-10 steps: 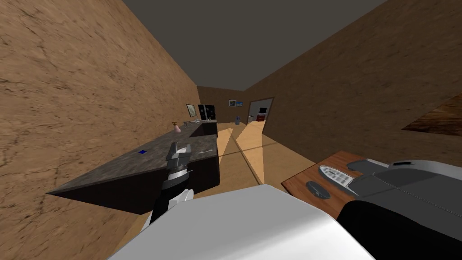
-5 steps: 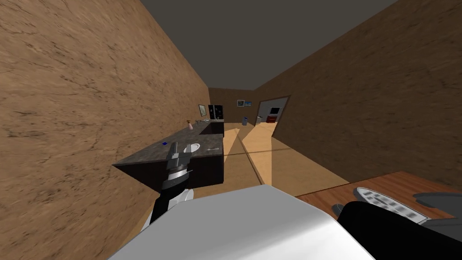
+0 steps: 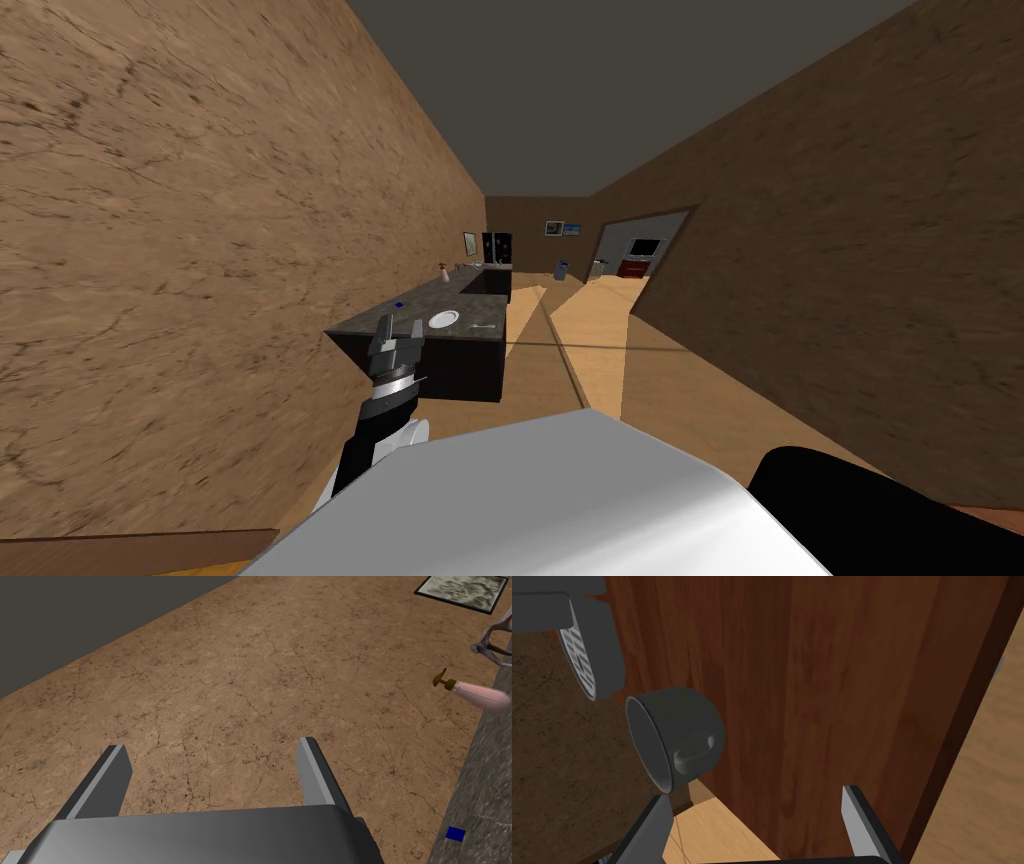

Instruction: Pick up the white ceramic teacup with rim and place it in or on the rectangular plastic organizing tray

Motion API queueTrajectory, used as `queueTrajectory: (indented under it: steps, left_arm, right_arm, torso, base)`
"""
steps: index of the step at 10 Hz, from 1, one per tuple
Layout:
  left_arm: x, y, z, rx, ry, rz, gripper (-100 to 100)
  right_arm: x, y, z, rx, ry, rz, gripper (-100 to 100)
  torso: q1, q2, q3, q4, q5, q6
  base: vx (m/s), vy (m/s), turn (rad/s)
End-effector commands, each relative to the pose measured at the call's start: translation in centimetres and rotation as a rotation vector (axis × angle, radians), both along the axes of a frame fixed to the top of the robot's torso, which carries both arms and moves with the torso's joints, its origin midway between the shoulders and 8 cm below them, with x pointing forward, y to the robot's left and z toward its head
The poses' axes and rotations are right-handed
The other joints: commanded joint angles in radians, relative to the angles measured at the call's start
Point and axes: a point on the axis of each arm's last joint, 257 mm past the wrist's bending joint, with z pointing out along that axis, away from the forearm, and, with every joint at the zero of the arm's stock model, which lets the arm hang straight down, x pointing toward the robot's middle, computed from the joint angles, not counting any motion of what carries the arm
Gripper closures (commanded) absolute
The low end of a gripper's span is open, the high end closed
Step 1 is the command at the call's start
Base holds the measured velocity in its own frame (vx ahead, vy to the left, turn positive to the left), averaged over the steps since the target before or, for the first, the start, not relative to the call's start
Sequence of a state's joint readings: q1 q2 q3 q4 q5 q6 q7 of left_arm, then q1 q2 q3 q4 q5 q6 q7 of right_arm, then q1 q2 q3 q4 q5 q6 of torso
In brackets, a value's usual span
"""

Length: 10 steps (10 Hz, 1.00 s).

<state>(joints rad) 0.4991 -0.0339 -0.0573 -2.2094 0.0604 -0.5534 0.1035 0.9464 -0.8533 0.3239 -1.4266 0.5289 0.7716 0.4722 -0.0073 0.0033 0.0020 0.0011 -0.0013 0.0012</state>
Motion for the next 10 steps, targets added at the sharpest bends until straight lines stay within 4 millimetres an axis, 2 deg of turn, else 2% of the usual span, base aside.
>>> queueTrajectory:
  steps: [1, 3, 4, 5, 6, 9, 10]
  left_arm:
    - [0.0, 0.0, 0.0, 0.000, 0.000, 0.000, 0]
    - [0.0, 0.0, 0.0, 0.000, 0.000, 0.000, 0]
    - [0.0, 0.0, 0.0, 0.000, 0.000, 0.000, 0]
    - [0.0, 0.0, 0.0, 0.000, 0.000, 0.000, 0]
    - [0.0, 0.0, 0.0, 0.000, 0.000, 0.000, 0]
    - [0.0, 0.0, 0.0, 0.000, 0.000, 0.000, 0]
    - [0.0, 0.0, 0.0, 0.000, 0.000, 0.000, 0]
  right_arm:
    - [-2.0, -0.7, 0.4, -0.035, 0.087, 0.032, -100]
    - [-3.3, -0.5, 0.3, -0.044, 0.141, 0.052, -100]
    - [-2.9, -0.7, 0.4, -0.040, 0.119, 0.044, -100]
    - [-2.9, -0.8, 0.4, -0.042, 0.124, 0.046, 0]
    - [-2.9, -0.9, 0.0, -0.043, 0.125, 0.040, -100]
    - [-3.0, -1.0, -0.4, -0.045, 0.126, 0.035, -100]
    - [-3.0, -1.0, -0.5, -0.044, 0.126, 0.035, 100]
  torso:
    - [0.000, 0.000, 0.000, 0.000, 0.000, 0.000]
    - [-0.007, 0.000, 0.000, 0.000, -0.002, 0.000]
    - [-0.006, 0.001, 0.000, 0.000, -0.002, 0.000]
    - [0.000, -0.001, 0.000, 0.000, -0.001, 0.001]
    - [0.004, -0.002, -0.001, 0.000, 0.001, 0.001]
    - [0.004, -0.001, -0.001, 0.000, 0.001, 0.001]
    - [0.005, -0.002, -0.001, 0.000, 0.001, 0.001]
  base:
    - [-0.025, -0.163, 0.367]
    - [-0.041, -0.198, 0.250]
    - [-0.022, -0.076, 0.054]
    - [-0.004, -0.017, -0.006]
    - [-0.015, -0.032, 0.040]
    - [-0.022, -0.039, 0.039]
    - [0.000, 0.000, 0.000]
